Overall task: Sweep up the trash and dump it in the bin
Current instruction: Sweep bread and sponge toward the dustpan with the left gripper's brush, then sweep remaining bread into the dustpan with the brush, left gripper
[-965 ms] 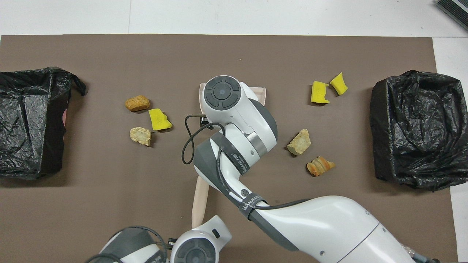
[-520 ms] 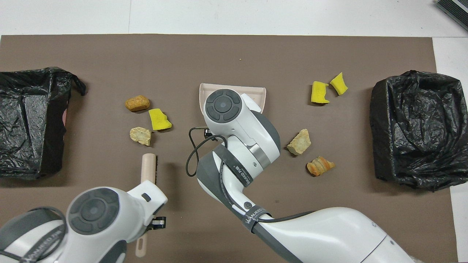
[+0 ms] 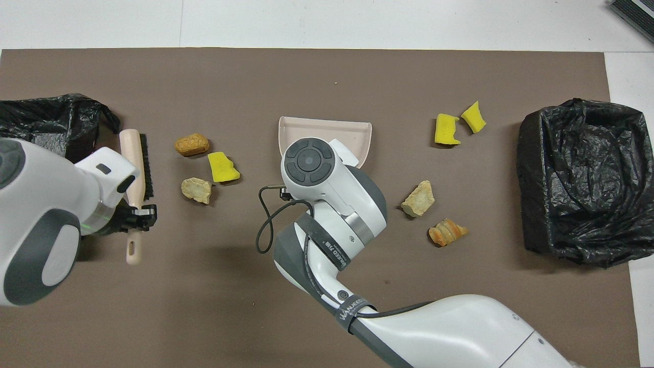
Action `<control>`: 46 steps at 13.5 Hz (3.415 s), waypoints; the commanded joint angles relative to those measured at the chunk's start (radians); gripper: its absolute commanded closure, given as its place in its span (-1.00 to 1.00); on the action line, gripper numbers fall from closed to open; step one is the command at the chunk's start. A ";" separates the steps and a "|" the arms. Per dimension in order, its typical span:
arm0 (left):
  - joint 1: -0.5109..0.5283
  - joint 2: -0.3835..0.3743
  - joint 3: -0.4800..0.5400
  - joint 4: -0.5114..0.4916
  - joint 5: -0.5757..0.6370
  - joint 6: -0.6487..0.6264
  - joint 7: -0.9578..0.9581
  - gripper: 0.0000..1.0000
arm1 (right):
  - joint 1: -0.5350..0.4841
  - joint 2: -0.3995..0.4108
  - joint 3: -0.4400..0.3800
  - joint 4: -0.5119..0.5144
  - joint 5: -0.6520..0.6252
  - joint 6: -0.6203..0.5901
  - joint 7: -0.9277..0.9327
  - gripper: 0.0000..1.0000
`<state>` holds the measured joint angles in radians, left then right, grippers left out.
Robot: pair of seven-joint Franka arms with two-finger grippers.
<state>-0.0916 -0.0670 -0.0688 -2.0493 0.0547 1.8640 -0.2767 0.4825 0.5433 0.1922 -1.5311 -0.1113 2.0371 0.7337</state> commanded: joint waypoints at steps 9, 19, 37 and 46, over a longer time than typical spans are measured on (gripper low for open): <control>0.010 0.302 -0.023 0.221 0.131 0.095 0.185 1.00 | -0.008 -0.089 0.003 -0.044 0.013 0.023 -0.036 1.00; -0.050 0.152 -0.034 0.001 -0.067 0.043 0.214 1.00 | -0.096 -0.144 -0.002 -0.052 -0.022 -0.060 -0.919 1.00; -0.187 0.107 -0.032 -0.151 -0.187 0.257 -0.125 1.00 | -0.140 -0.103 0.000 -0.100 -0.196 0.037 -1.675 1.00; -0.378 0.159 -0.034 -0.014 -0.317 0.307 -0.078 1.00 | -0.140 -0.085 0.001 -0.100 -0.179 0.074 -1.662 1.00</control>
<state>-0.4438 0.0702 -0.1194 -2.1201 -0.2397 2.1841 -0.3847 0.3481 0.4544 0.1855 -1.6243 -0.2850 2.0744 -0.9155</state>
